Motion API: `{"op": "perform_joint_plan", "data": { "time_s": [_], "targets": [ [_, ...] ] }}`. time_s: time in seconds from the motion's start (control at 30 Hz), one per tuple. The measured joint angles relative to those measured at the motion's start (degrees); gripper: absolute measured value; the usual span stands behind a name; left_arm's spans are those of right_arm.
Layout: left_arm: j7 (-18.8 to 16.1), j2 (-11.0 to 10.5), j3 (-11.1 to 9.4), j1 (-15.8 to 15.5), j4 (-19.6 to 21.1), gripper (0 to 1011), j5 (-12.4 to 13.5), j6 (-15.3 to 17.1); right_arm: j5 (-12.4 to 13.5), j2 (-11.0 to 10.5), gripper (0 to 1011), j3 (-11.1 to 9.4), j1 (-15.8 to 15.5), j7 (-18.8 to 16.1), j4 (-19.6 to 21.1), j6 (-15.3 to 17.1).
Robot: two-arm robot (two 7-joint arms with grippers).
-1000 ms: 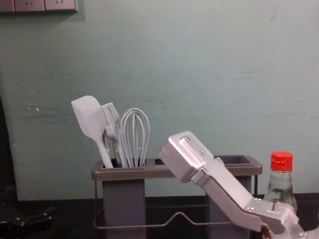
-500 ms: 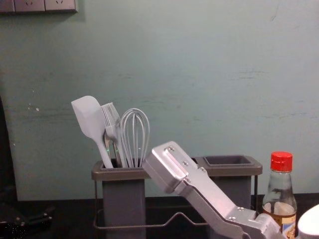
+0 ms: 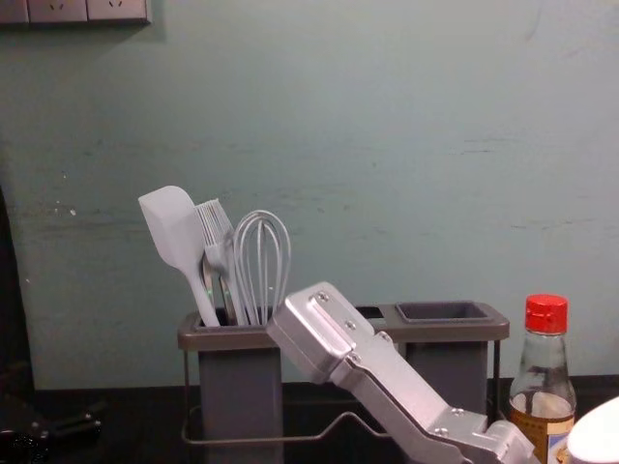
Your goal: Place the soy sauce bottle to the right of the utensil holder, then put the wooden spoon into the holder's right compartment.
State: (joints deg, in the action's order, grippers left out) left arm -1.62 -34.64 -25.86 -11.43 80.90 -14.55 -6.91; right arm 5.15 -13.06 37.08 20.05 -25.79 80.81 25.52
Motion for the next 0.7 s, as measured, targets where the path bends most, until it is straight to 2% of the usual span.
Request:
{"op": "perform_joint_plan", "data": {
  "time_s": [0.27,0.5,0.7],
  "targets": [
    [0.00,0.00,0.00,0.00,0.00,1005,0.00,0.00,-0.64,-0.18,994,-0.49,-0.33,-0.45,0.02,0.03],
    [0.00,0.00,0.00,0.00,0.00,1005,0.00,0.00,-0.71,-0.32,849,-1.16,-0.57,-0.86,0.41,0.02],
    [0.00,0.00,0.00,0.00,0.00,1005,0.00,0.00,-0.68,-0.44,841,-1.46,-0.89,-0.99,1.07,0.04]
  ]
}}
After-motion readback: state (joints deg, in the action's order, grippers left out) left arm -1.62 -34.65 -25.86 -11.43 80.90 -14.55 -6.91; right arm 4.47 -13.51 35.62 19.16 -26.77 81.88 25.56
